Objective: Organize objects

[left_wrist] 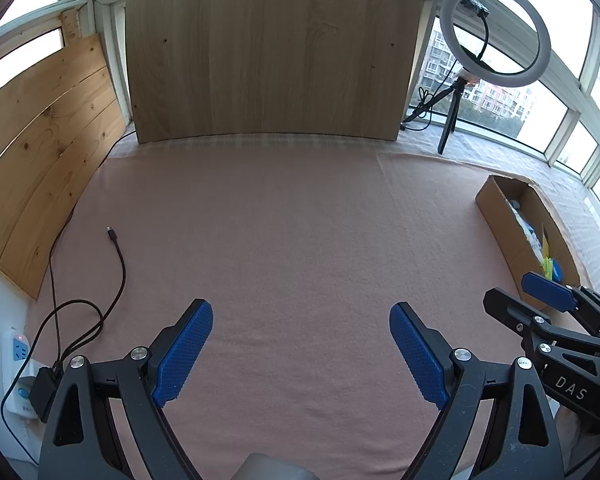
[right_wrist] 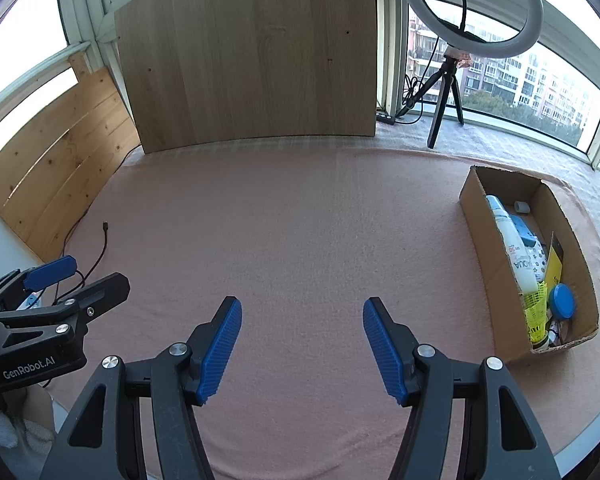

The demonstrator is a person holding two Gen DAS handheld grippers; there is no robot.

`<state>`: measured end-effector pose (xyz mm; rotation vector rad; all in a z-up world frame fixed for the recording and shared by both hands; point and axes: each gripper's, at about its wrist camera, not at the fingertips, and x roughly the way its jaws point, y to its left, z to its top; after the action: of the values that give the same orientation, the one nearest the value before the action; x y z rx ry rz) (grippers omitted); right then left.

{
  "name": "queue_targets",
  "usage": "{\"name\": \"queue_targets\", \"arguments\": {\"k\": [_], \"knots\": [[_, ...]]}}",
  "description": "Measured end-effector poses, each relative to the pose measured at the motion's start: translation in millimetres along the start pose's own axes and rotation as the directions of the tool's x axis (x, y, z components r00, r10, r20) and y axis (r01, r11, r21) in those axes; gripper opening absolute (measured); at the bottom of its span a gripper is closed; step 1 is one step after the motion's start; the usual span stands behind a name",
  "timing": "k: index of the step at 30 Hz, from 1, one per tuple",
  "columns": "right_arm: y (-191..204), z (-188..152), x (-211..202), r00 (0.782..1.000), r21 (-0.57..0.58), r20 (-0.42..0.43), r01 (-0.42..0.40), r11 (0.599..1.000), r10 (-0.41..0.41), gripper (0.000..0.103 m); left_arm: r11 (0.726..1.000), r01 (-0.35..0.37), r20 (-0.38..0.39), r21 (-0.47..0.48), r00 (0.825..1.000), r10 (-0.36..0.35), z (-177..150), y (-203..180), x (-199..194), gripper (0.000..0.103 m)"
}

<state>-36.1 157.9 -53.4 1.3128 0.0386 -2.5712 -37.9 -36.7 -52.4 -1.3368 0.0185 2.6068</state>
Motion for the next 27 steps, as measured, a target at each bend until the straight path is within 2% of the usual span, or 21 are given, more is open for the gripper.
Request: {"name": "queue_targets", "arguments": {"k": [25,27], "knots": [[-8.7,-1.8,8.8,1.0,0.007,-0.024,-0.006,1.0,0.006,0.06,1.0,-0.025,0.002,0.006,1.0,0.025,0.4,-5.6,9.4,0.093],[-8.6,-2.7,10.8,1.0,0.006,-0.03,-0.006,1.0,0.006,0.06,1.0,-0.024,-0.002,0.003,1.0,0.024,1.0,-4.9,11.3,0.096]]}}
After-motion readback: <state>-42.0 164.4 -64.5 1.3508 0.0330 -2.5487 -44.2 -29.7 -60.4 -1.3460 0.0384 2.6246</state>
